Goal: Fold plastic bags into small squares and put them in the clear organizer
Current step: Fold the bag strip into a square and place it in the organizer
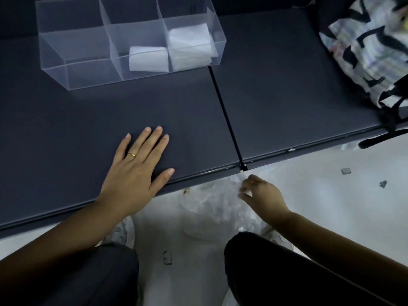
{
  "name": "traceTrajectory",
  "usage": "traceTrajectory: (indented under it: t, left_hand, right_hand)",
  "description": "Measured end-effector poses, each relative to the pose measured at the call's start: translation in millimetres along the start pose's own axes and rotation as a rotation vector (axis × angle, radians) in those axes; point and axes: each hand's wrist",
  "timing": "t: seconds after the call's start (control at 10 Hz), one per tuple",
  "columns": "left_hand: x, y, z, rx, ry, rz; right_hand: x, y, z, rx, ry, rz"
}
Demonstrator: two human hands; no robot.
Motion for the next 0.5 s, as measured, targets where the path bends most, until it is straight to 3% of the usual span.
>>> traceTrajectory:
  t: [0.3,0.4,0.5]
  left_hand:
    - [0.4,0.1,-0.7,0.006,-0.054,-0.005]
    - [-6.1,0.6,2.4,-0.014,-0.125,0.0]
    - [-26.2,2.9,7.7,-0.051,-0.565,-0.028]
  right_hand:
    - [-101.4,-33.8,-36.5,-0.174,0.525,0.222]
    - [-131.2,-33.4,-45.6,-0.128,0.787,0.162]
    - [-149.0,-26.3,-48.8,-0.162,1.054,0.097]
Point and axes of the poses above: each hand's wrist, its own y-axis towards the middle knuckle, its own x-axis out of the palm, z = x × y, and after that the axes turned 6 degrees about y, right-handed
